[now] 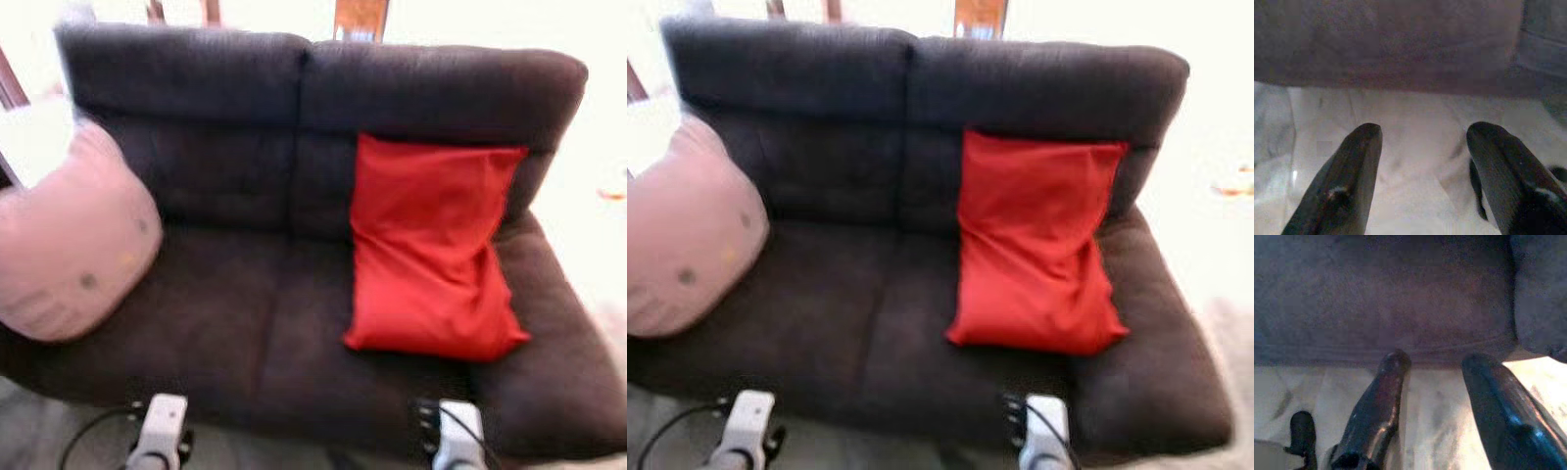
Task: Move the pillow to the sofa from floor
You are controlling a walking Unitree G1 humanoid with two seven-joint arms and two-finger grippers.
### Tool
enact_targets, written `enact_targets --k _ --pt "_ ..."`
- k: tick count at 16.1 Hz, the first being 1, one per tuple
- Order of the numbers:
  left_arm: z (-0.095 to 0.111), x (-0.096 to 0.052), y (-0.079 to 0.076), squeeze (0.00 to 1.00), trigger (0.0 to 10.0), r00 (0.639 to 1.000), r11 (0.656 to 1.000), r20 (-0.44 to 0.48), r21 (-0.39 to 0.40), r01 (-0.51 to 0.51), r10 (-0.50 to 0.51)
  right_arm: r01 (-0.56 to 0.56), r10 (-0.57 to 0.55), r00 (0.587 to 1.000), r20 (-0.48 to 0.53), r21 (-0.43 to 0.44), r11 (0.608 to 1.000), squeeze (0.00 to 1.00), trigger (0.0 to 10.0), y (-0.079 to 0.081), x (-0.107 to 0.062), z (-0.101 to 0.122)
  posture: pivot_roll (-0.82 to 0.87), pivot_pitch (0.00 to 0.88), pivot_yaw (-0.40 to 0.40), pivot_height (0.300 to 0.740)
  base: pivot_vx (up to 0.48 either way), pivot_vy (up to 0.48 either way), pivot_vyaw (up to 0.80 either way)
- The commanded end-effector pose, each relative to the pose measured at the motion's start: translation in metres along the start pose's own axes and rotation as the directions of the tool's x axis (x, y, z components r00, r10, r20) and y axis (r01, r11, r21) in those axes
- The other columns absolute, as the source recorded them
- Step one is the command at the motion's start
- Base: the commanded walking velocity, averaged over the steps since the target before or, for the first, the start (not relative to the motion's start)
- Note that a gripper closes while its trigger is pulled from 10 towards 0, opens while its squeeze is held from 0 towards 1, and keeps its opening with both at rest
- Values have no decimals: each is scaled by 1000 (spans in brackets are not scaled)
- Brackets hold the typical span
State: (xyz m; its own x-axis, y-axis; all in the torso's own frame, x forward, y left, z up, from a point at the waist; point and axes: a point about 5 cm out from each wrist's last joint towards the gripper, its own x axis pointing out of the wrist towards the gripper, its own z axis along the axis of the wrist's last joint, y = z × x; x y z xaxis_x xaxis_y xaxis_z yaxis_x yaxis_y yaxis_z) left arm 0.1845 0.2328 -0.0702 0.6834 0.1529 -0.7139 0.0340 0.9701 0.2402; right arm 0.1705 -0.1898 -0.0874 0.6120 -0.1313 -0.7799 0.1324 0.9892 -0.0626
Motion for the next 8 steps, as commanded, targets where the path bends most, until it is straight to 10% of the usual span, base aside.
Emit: enact_targets --k 1,8 --pt "4 2 -6 0 10000 1000 1000 3 -8 16 -16 16 -16 1000 -4 -4 1000 0 10000 -7 0 -1 86 0 -29 740 0 -341 0" --pt "17 6 -14 0 10000 999 998 23 -62 30 -28 -9 9 1000 -24 1 1000 0 10000 -4 -1 -6 78 0 -27 740 0 -348 0"
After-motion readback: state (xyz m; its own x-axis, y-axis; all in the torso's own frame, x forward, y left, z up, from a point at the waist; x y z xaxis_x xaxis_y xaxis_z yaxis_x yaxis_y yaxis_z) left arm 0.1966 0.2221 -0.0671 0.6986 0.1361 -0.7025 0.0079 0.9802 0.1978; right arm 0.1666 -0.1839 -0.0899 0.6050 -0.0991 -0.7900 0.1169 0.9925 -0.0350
